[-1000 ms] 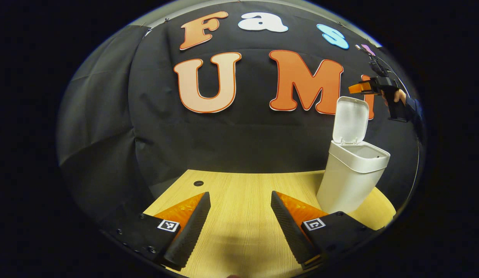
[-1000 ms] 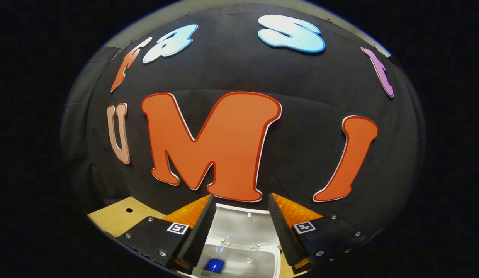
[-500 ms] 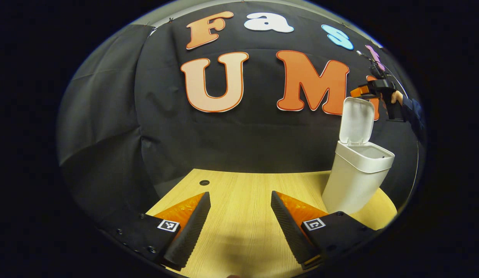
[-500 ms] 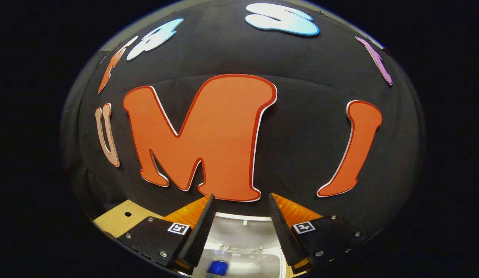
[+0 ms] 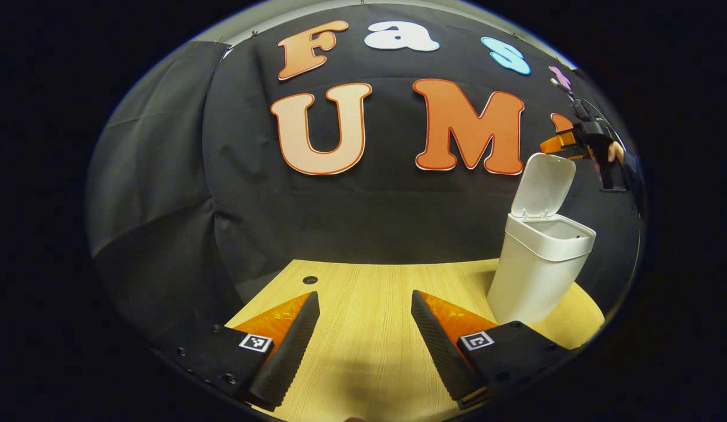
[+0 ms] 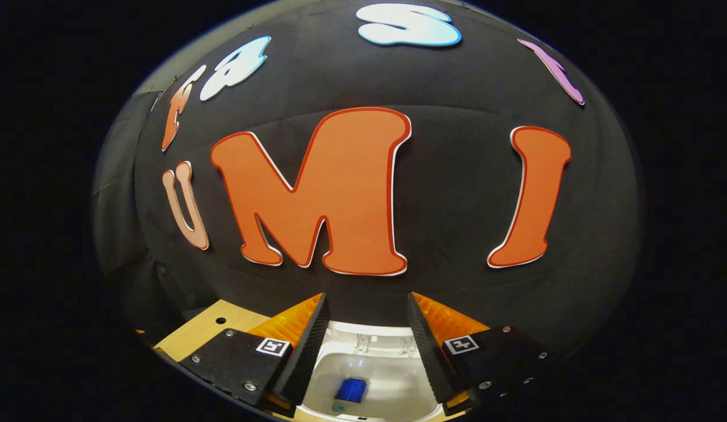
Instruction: Press the lid of the desktop garbage bin to open it, pick up the crumpled paper on the desktop and throw it into the bin, then pick up the pop can on the desktop and drop it into the bin, and finally close the garbage bin lid.
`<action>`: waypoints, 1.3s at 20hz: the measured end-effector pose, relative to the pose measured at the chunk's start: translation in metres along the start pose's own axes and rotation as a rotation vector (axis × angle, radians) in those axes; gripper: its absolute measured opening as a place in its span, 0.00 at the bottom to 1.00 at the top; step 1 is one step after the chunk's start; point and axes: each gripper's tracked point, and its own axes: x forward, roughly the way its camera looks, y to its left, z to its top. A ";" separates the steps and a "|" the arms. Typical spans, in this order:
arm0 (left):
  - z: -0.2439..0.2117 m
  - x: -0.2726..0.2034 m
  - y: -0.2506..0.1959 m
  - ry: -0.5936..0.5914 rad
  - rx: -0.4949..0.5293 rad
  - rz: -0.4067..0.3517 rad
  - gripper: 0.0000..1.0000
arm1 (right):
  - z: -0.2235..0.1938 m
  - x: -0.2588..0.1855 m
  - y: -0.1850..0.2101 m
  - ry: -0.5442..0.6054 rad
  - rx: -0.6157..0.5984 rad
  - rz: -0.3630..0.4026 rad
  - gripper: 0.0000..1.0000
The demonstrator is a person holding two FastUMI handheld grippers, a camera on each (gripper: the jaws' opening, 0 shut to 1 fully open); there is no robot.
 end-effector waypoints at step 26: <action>0.001 -0.005 -0.045 0.002 0.105 -0.066 1.00 | -0.153 -0.048 0.005 0.203 -0.021 0.005 0.81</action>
